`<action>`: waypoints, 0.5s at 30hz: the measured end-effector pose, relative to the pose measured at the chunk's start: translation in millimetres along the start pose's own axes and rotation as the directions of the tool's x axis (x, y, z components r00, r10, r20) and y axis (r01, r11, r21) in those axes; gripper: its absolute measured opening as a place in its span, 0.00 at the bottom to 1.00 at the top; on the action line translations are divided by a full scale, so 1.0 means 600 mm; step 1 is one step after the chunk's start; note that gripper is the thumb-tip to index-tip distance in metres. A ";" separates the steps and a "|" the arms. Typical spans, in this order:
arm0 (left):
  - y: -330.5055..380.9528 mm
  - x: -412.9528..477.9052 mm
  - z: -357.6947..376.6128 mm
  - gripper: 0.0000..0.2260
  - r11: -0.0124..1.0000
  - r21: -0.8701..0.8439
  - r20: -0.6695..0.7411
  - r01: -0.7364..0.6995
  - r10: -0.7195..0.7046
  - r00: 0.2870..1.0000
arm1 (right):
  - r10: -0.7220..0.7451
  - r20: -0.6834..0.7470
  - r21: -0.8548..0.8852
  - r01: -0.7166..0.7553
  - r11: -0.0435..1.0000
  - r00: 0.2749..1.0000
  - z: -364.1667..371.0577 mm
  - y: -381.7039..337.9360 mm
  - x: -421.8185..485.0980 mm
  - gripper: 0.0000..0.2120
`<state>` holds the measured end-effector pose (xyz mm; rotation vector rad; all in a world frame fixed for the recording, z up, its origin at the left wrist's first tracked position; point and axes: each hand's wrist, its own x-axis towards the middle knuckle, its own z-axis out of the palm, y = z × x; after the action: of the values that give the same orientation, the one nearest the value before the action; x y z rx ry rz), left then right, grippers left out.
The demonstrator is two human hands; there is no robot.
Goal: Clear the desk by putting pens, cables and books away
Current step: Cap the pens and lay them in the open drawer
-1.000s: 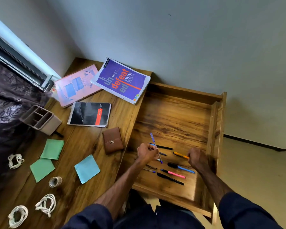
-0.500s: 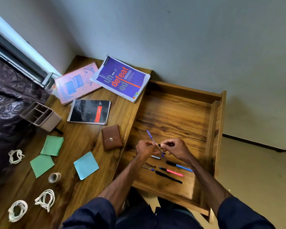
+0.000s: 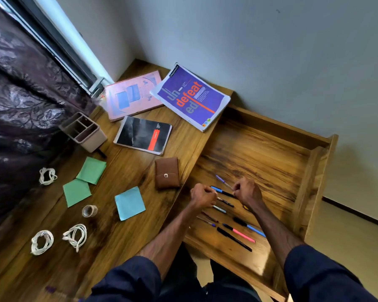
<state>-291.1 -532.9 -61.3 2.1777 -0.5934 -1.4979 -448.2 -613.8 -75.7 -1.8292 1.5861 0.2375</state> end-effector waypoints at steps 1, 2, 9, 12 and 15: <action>-0.008 0.001 -0.004 0.09 1.000 0.015 0.017 -0.005 0.005 1.000 | 0.008 0.003 -0.044 -0.008 0.999 1.000 0.004 0.001 0.005 0.05; -0.015 0.001 -0.007 0.08 1.000 0.029 0.024 -0.012 0.011 1.000 | 0.011 0.000 -0.079 -0.011 0.997 1.000 0.009 0.002 0.009 0.06; -0.054 -0.004 -0.037 0.06 0.993 0.086 -0.016 -0.079 0.081 0.997 | -0.041 -0.084 -0.153 0.028 0.988 0.996 0.028 0.002 0.026 0.04; -0.056 -0.020 -0.055 0.06 0.983 0.096 -0.029 -0.157 0.161 0.987 | -0.140 -0.212 -0.051 0.132 0.990 0.967 0.034 -0.028 0.016 0.07; -0.053 -0.040 -0.085 0.06 0.966 0.057 -0.023 -0.252 0.253 0.967 | -0.307 -0.365 0.085 0.360 0.929 0.879 0.041 -0.085 -0.003 0.04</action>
<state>-247.7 -487.9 -44.3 2.0682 -0.8741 -1.3259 -394.2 -597.0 -73.7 -2.0655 1.4273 -0.3753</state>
